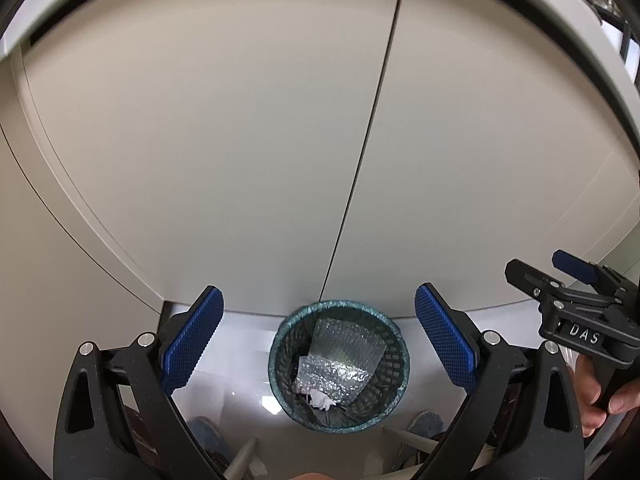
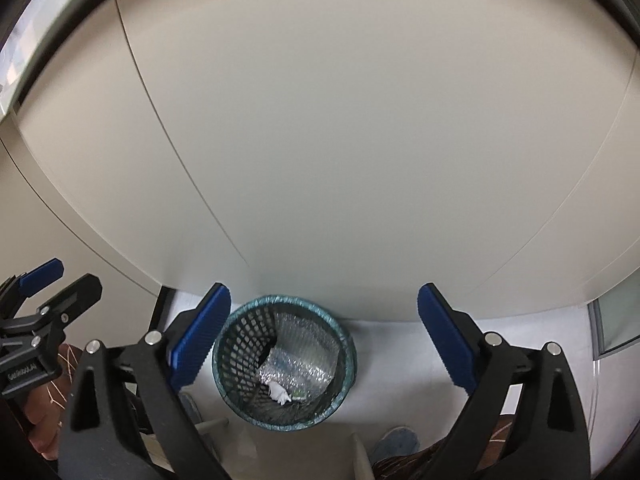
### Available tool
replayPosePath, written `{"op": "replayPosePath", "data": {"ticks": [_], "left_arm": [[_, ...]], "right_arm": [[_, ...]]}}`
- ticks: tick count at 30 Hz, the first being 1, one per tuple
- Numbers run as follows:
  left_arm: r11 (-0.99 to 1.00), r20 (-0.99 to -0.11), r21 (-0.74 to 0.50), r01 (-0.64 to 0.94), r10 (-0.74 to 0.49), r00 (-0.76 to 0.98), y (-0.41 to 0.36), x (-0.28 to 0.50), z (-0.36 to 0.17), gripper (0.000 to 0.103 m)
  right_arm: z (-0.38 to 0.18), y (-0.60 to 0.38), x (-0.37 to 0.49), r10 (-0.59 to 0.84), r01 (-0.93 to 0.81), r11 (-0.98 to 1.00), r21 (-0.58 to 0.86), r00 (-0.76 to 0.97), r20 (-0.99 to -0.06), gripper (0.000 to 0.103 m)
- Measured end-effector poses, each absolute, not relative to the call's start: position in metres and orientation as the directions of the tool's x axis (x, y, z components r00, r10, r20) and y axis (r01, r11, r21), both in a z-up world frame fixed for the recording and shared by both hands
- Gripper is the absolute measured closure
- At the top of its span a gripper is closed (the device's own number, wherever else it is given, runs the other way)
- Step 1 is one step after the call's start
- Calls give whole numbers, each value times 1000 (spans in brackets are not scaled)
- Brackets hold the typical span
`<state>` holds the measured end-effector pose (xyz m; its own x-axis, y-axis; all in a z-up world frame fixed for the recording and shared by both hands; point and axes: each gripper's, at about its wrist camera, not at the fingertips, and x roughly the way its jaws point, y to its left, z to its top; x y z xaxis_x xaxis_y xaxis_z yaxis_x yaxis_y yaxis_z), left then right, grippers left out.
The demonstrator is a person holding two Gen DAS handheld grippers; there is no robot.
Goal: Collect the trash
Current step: 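Raise both tools from the bin back up over the counter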
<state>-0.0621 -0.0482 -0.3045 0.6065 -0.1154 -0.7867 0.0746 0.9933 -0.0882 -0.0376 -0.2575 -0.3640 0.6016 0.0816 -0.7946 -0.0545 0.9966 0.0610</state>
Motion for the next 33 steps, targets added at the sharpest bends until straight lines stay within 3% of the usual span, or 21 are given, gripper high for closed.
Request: {"op": "replayPosePath", "data": {"ticks": [33], "left_arm": [[998,-655,-61,24,-58,753,-45,-72,-94,8]], "right_arm": [[-119,-268,-63,55,-49,998,25,799,-598,12]]}}
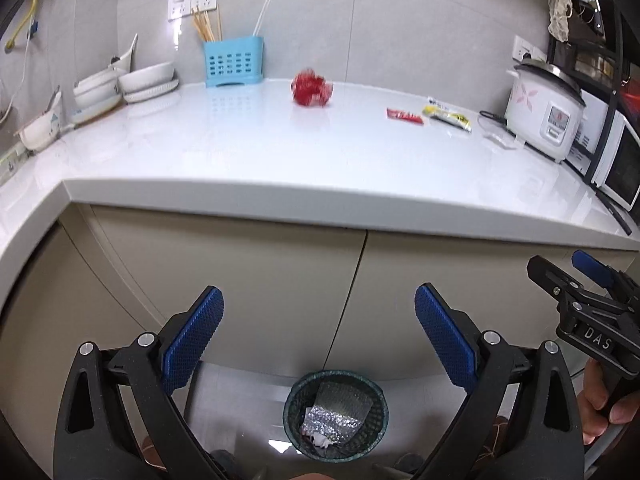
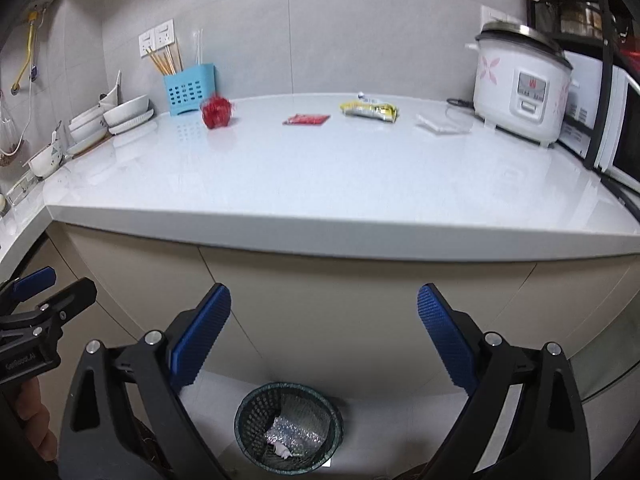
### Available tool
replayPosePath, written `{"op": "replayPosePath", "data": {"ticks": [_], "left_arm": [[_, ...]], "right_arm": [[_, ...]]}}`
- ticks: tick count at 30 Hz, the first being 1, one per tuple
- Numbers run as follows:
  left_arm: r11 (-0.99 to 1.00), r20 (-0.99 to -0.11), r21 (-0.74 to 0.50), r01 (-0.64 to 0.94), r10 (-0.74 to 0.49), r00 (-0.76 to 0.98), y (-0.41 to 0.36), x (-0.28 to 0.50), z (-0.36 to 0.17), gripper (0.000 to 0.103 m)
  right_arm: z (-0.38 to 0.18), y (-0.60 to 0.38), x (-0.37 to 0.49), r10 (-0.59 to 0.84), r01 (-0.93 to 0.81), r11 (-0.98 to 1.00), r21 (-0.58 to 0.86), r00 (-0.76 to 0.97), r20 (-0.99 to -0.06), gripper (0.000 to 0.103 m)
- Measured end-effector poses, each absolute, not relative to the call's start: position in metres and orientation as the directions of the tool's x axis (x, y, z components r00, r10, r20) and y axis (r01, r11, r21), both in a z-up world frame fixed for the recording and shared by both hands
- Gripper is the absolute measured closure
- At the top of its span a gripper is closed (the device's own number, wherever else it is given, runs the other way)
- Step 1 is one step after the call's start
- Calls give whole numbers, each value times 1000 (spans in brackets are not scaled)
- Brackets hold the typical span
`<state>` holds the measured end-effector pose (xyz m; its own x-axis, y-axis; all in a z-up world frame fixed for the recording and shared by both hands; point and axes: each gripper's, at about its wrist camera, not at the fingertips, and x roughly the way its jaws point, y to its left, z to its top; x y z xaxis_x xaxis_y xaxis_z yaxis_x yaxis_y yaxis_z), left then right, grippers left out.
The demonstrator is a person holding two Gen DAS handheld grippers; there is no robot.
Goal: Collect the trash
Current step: 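Raise both tools from the bin back up over the counter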
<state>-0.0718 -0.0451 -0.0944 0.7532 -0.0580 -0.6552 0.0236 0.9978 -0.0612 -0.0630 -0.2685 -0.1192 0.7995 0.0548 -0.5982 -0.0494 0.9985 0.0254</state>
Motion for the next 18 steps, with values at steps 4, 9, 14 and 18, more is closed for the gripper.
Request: {"op": "replayPosePath", "data": {"ticks": [4,9,14,18], "left_arm": [[999,-639,-43,19,-42,768,-46,-66,-73,8],[999,-622,-39,26,-45,781,-47,-54,-47,8],[999,-613,-15,31,-34,789,-50,-38,-27,8],[999,-611,-10,31,-30,791,-50,-19,-11,8]], "right_arm": [[-95,-267,-57,54,-52,998,20,812,-582,12],[-67,-268,-46,51,-45,999,24,820,-570,12],[-48,-271,-31,57,-43,998,38,820,-569,12],[-34,-277,-13,70,-42,997,62,814,-577,12]]}}
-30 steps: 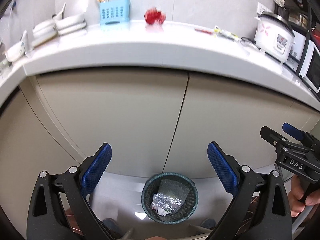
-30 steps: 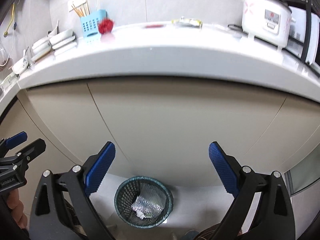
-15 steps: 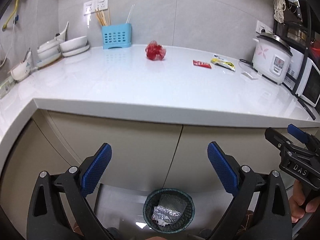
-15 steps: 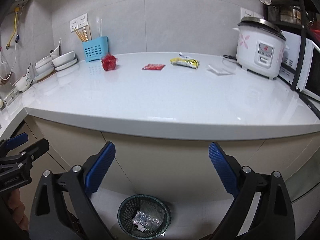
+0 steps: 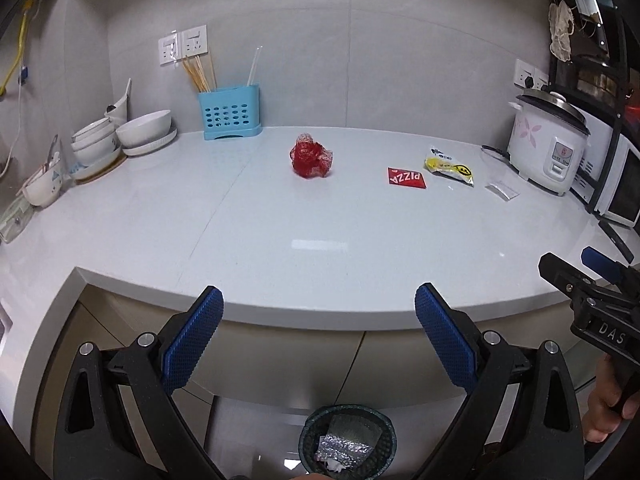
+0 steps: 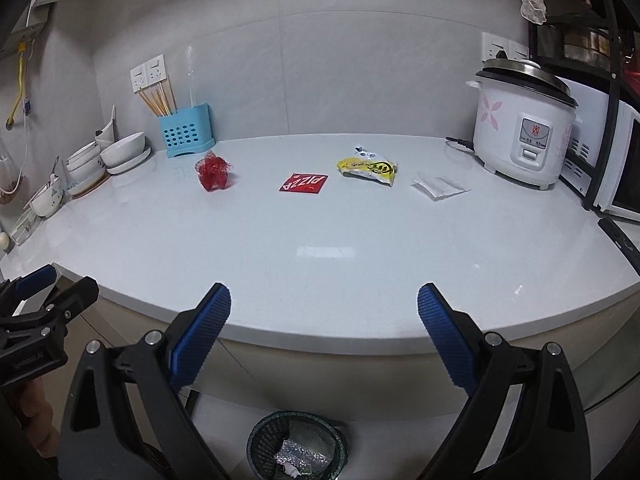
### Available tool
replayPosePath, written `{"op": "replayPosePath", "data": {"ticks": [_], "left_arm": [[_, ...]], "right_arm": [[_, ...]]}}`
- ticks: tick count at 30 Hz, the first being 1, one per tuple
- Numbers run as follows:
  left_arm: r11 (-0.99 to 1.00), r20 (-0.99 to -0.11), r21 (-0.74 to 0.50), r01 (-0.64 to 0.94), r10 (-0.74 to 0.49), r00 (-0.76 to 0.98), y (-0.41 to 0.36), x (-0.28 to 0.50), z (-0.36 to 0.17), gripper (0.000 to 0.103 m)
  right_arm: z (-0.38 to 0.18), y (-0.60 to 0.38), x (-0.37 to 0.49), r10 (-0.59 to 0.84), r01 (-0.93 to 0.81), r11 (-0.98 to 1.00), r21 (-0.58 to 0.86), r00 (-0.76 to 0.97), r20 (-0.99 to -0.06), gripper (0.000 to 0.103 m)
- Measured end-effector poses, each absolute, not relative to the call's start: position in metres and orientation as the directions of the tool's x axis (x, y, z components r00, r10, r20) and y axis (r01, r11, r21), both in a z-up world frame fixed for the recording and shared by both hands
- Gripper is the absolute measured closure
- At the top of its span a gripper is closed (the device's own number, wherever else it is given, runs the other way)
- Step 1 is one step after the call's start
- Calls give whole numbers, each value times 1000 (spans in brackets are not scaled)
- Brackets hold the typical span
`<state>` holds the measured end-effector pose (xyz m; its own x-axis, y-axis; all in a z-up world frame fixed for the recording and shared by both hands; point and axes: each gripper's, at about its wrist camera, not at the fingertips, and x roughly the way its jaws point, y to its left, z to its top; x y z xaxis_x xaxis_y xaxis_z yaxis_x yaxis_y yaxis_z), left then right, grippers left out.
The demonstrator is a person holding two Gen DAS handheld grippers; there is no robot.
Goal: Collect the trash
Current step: 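Raise both tools from the bin back up over the counter, then grasp the red mesh bag with the left gripper while the right gripper grasps the yellow snack bag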
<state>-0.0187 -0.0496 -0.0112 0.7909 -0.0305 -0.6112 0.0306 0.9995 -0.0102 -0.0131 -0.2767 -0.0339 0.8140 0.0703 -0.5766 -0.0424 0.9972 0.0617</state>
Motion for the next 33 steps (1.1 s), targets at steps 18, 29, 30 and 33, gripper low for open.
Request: {"op": "replayPosePath", "data": {"ticks": [18,29,30,33], "left_arm": [[999,-654,29,-32,43,756,-31,118,22,8],[996,-718,-37,-78,28,695,-18,221,-4,8],[996,-720,-30,-85,37,693,-18,229,-5,8],[995,-723,6,-102,75,687,-19,251,-8,8]], "right_arm": [[3,-315,131,18,26,998,56,743,-669,12],[-12,-344,224,-29,89,995,40,663,-748,19],[-16,-345,233,-34,94,995,37,653,-757,21],[-25,-346,257,-32,100,994,41,633,-773,25]]}}
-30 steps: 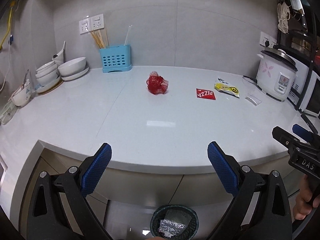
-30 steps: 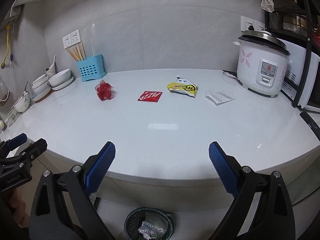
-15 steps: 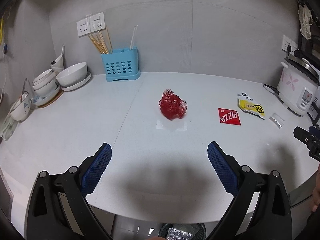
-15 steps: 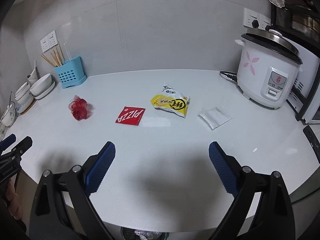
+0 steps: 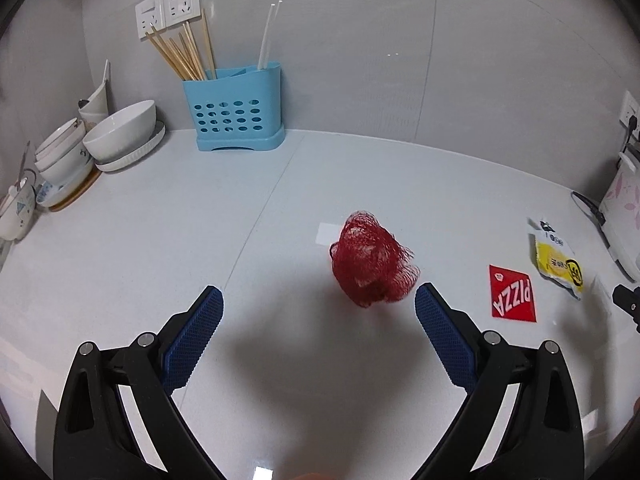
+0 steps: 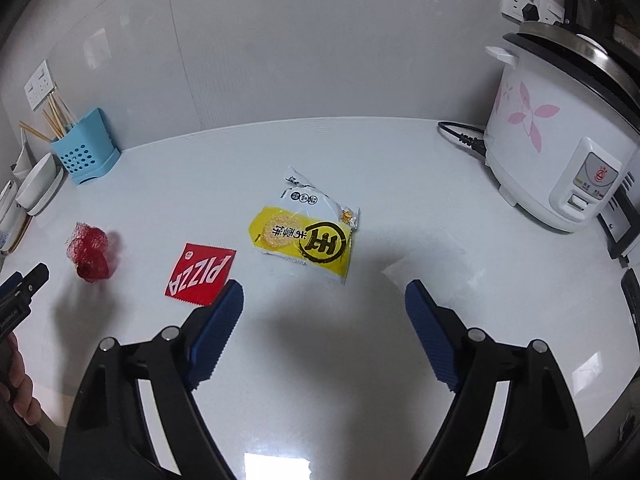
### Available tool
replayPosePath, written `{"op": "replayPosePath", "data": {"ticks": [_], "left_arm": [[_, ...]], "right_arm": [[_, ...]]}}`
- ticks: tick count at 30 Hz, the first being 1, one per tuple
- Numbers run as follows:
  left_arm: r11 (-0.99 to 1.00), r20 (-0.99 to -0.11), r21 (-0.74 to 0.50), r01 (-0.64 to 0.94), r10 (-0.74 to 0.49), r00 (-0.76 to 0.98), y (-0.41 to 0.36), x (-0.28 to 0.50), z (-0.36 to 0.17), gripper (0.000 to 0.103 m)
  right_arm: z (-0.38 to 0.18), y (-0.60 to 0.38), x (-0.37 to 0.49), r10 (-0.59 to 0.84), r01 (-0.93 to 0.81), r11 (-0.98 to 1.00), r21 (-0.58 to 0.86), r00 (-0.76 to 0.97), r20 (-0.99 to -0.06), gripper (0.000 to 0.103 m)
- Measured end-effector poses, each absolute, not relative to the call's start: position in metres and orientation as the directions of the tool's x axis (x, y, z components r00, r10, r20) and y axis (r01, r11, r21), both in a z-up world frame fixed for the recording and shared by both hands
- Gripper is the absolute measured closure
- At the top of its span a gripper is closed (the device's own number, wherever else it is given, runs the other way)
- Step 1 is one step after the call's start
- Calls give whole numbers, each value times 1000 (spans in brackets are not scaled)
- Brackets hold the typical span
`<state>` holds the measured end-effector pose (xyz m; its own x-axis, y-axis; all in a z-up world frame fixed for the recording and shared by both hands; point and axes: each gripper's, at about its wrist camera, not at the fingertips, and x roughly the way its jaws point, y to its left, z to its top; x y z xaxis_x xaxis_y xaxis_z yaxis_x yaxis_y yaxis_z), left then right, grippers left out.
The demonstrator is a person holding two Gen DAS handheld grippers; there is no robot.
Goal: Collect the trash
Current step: 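Grasp the red mesh bag with the left gripper while the right gripper grasps the yellow snack bag, then carry the red mesh bag with the left gripper while the right gripper carries the snack bag to the bin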
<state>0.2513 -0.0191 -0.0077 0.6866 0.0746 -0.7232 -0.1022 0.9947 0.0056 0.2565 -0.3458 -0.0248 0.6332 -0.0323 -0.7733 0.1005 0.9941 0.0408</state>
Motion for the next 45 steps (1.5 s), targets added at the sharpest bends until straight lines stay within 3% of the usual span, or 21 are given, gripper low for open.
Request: {"op": "replayPosePath", "data": {"ticks": [5,19,26,28,31,39,41,45], "left_arm": [[993,-748,6,-119,83,658,-22,285,-18,8],[996,-806,7,-92,60,589,-32,343,-55,8],[995,-822,0,-102,58,567,-30,349,-70,11],[995,-832,4,-102,60,551,-31,349,-73,20],[994,-843,-7,-105,51,535,-32,348,-78,35],[998,-841,18,-52,43,539,-47,340,-75,80],[999,-844,10,-38,29,536,-48,339,-74,86],[1000,-841,-9,-30,8,542,-49,334,-70,87]], "right_arm": [[-40,-341,292,-51,104,994,14,599,-799,29],[-83,-365,350,-4,188,976,110,522,-853,38],[-97,-363,358,-9,197,975,107,514,-858,58],[-97,-363,358,-22,205,974,98,515,-857,72],[-98,-364,358,3,211,969,130,516,-857,80],[-93,-358,349,-18,204,973,109,537,-843,88],[-92,-357,347,-17,201,974,109,541,-841,89],[-88,-358,342,-21,198,974,106,551,-835,89]]}}
